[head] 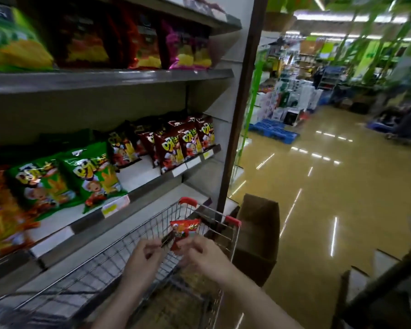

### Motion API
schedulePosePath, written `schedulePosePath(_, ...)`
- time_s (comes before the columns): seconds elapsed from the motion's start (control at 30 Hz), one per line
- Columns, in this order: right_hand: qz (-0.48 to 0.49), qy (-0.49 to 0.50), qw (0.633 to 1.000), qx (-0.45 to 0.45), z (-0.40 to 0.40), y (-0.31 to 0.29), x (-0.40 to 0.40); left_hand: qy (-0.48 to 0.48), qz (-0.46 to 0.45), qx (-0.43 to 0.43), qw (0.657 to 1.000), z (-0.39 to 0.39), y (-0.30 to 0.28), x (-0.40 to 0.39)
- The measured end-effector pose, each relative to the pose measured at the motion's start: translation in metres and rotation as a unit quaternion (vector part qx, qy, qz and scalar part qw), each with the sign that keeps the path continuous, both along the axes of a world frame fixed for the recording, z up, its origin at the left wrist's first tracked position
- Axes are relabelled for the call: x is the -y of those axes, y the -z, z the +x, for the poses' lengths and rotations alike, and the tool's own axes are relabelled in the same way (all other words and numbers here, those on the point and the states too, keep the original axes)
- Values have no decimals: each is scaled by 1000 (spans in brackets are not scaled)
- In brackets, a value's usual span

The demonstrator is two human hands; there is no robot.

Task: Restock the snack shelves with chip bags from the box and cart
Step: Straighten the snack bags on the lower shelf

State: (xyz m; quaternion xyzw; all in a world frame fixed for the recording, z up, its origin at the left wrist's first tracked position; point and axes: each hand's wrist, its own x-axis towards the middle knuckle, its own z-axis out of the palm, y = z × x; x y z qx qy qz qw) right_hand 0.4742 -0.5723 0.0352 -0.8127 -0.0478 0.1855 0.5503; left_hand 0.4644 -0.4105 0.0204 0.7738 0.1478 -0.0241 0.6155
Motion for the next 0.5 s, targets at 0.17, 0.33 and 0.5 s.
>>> schedulePosePath(0.17,-6,-22,999,-25,44,4,51,-65,-1,-31,997,16,-2,33)
schedulePosePath(0.33,17,-7,999,-32,85,4,45,-93,-6,-42,995,43,-4,29)
schedulePosePath(0.5,11,-39,998,-49,124,21,28,-113,5,-60,992,81,23,20)
